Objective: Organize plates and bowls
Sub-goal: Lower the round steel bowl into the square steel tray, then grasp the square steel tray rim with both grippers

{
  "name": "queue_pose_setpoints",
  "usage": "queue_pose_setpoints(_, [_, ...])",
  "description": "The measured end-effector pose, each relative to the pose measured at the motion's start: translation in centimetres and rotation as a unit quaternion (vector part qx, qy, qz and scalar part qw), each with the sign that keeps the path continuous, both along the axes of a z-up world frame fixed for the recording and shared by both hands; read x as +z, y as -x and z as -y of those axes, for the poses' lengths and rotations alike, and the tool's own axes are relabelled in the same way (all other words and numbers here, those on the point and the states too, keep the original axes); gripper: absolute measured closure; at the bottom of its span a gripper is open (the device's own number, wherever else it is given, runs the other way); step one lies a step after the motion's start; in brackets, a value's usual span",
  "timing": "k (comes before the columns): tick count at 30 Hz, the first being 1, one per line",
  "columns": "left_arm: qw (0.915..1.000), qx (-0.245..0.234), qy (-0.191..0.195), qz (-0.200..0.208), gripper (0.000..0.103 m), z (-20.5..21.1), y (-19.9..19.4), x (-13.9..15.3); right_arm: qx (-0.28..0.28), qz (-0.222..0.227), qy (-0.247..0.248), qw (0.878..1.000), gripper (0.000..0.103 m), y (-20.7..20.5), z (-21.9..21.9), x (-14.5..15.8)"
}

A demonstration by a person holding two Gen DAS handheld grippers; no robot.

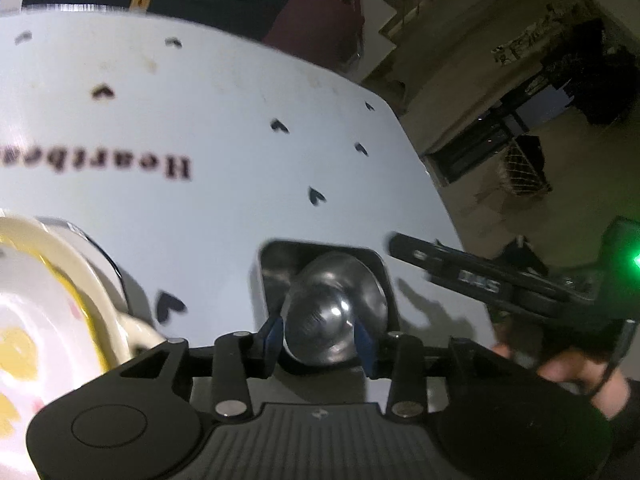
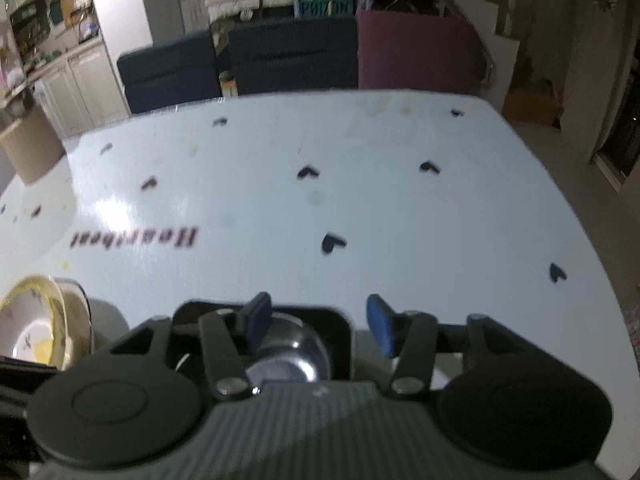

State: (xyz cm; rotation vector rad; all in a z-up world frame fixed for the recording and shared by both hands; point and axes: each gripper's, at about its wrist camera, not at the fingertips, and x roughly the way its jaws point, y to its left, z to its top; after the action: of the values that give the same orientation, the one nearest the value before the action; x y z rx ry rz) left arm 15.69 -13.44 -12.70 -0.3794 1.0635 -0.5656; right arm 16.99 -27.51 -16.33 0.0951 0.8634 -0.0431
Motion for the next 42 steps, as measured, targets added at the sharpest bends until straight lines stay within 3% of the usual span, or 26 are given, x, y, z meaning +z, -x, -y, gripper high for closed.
queue_pose_setpoints(5, [0.9983, -0.001, -0.049, 0.032, 0.064, 0.4, -0.7, 0.1, -0.011, -0.011, -0.005, 1.000, 0.041, 0.5, 2.3, 0.1])
queue_pose_setpoints(10, [0.9935, -0.008, -0.100, 0.054, 0.065, 1.1, -1.2, -0.1, 0.015, -0.046, -0.001, 0.999, 0.069, 0.7, 2.4, -1.3])
queue_pose_setpoints(13, [0.9920, -0.010, -0.114, 0.052, 0.065, 1.3, -1.4, -0.6, 0.032, -0.070, 0.015, 0.997, 0.078, 0.5, 1.9, -2.2])
queue_pose_setpoints(18, [0.9907, -0.013, -0.128, 0.046, 0.065, 1.5, -1.8, -1.3, 0.046, -0.099, 0.035, 0.993, 0.082, 0.0, 1.3, -3.4])
queue_pose_setpoints(22, [0.9903, -0.014, -0.131, 0.043, 0.065, 1.6, -2.1, -1.8, 0.055, -0.103, 0.030, 0.993, 0.095, 0.1, 1.0, -3.3])
queue_pose_setpoints(25, [0.9908, -0.012, -0.130, 0.036, 0.066, 1.8, -2.3, -2.1, 0.058, -0.105, 0.031, 0.992, 0.096, 0.1, 0.7, -3.6])
queue_pose_setpoints(37, [0.9932, -0.027, -0.112, 0.009, 0.089, 2.8, -2.4, -3.0, 0.056, -0.109, 0.011, 0.992, 0.097, 0.0, 1.3, -3.9])
queue_pose_setpoints(42, [0.9931, -0.031, -0.113, 0.007, 0.093, 3.1, -2.3, -3.1, 0.058, -0.108, 0.009, 0.992, 0.097, 0.0, 1.4, -4.0])
